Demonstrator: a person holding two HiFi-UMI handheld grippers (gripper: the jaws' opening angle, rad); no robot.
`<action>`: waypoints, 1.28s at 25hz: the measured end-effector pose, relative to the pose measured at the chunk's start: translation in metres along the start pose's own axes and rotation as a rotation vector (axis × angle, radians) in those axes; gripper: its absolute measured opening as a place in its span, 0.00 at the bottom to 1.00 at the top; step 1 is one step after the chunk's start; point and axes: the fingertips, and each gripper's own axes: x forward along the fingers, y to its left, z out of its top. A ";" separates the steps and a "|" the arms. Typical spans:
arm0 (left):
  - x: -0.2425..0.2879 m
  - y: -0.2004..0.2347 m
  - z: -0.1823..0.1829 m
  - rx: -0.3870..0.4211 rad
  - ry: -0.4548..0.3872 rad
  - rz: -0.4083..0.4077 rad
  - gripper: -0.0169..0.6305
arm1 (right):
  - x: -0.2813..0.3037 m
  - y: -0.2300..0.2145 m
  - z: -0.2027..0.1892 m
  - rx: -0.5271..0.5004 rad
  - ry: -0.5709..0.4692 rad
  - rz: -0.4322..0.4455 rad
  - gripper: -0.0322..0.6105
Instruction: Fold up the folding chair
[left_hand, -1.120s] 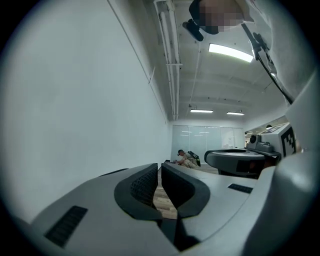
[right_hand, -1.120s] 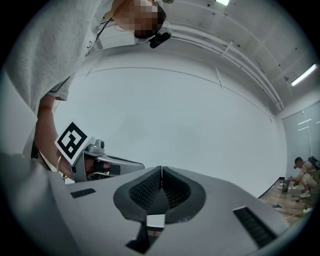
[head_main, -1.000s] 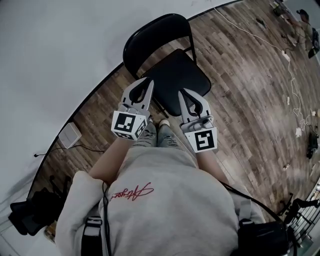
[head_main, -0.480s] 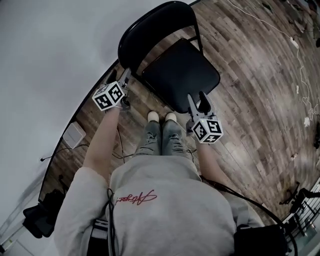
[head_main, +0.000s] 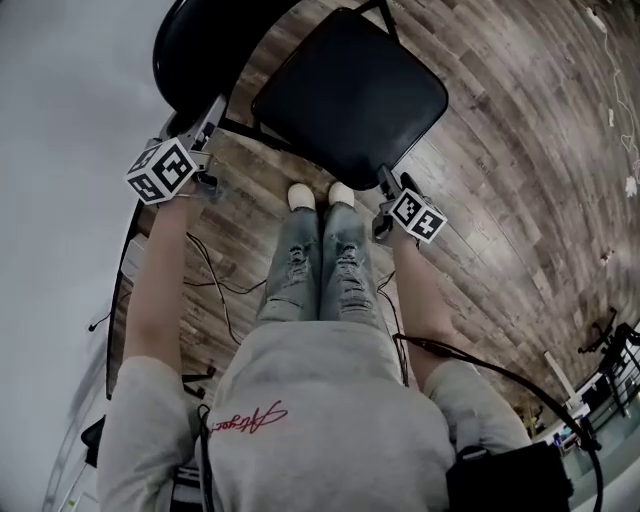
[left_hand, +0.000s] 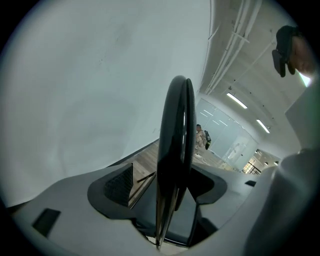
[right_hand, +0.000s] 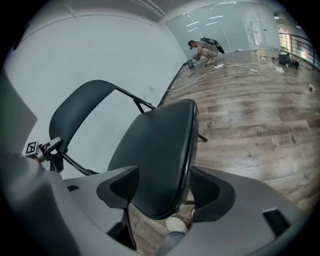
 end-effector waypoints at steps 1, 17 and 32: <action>0.004 -0.002 -0.002 0.005 0.003 -0.032 0.53 | 0.005 -0.009 -0.007 0.032 0.012 -0.010 0.50; 0.028 -0.034 -0.003 0.175 -0.090 -0.263 0.20 | 0.070 -0.016 -0.042 0.184 0.185 0.715 0.57; 0.009 -0.057 0.033 0.145 -0.211 -0.178 0.17 | 0.055 0.069 -0.001 0.370 0.158 0.508 0.45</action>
